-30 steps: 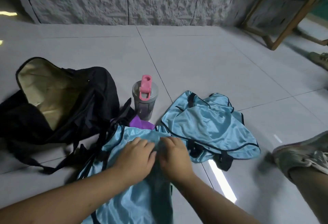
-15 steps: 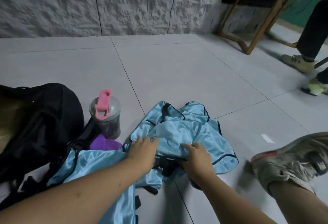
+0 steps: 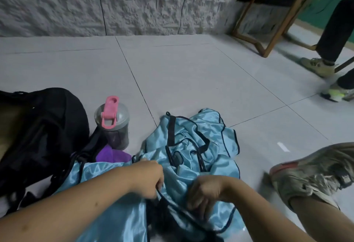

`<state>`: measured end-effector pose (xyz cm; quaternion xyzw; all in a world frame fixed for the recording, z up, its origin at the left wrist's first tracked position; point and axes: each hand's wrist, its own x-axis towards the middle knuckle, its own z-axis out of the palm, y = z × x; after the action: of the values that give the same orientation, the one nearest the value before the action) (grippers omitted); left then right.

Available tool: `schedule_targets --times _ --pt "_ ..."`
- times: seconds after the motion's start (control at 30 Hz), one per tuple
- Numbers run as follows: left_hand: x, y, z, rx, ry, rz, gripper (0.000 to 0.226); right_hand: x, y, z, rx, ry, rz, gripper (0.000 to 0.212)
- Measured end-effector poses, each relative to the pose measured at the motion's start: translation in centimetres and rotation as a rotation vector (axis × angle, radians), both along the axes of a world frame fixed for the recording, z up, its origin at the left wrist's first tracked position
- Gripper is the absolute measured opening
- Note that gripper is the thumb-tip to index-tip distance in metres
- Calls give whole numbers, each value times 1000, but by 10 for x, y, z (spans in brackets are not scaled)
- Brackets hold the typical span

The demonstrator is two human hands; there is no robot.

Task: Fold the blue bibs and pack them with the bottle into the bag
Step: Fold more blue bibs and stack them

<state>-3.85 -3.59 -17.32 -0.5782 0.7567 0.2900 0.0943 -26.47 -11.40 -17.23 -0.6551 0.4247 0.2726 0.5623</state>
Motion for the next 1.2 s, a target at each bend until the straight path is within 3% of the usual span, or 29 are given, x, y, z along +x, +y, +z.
schedule_targets --times 0.07,0.1,0.17,0.2,0.23,0.3,0.37,0.43,0.47,0.57,0.63,0.73,0.8,0.9,1.0,1.07,1.2 --pt "3 3 3 46 52 26 23 3 -8 10 -197 -172 -216 12" --pt "5 4 4 63 115 74 22 7 -14 10 -334 -245 -361 18" --pt "7 2 -1 53 260 231 18 14 -23 9 -634 -257 -510 23" --pt "7 0 -5 -2 303 327 18 18 -26 5 -715 -209 -488 22" --pt "7 -2 -11 -90 327 436 19 21 -24 2 -716 -181 -432 25" --pt "6 -9 -22 -211 298 657 20 25 -15 -7 -526 -170 -391 38" --pt "4 -13 -28 -174 213 771 43 29 -4 -14 -392 -159 -347 37" --pt "6 -16 -37 -71 209 787 61 34 3 -18 -468 -70 -156 25" --pt "7 -17 -40 -48 237 785 59 35 4 -21 -503 -20 -73 25" --pt "7 -15 -43 -145 274 810 17 33 -3 -23 -634 71 -18 24" --pt "9 -15 -43 -284 332 848 20 31 -8 -20 -718 28 -174 17" --pt "10 -18 -30 -478 473 822 26 32 -12 -14 -772 -125 -316 45" --pt "13 -23 -21 -519 617 779 35 37 -10 -13 -677 -162 -259 56" --pt "18 -27 3 -494 824 796 32 41 -3 -6 -619 -39 -117 33" --pt "23 -29 33 -536 912 812 17 33 0 2 -628 83 0 30" --pt "29 -28 56 -566 945 797 11 25 -7 11 -676 80 -134 19" --pt "48 -28 105 -679 954 789 19 16 -31 61 -751 -176 -610 32"
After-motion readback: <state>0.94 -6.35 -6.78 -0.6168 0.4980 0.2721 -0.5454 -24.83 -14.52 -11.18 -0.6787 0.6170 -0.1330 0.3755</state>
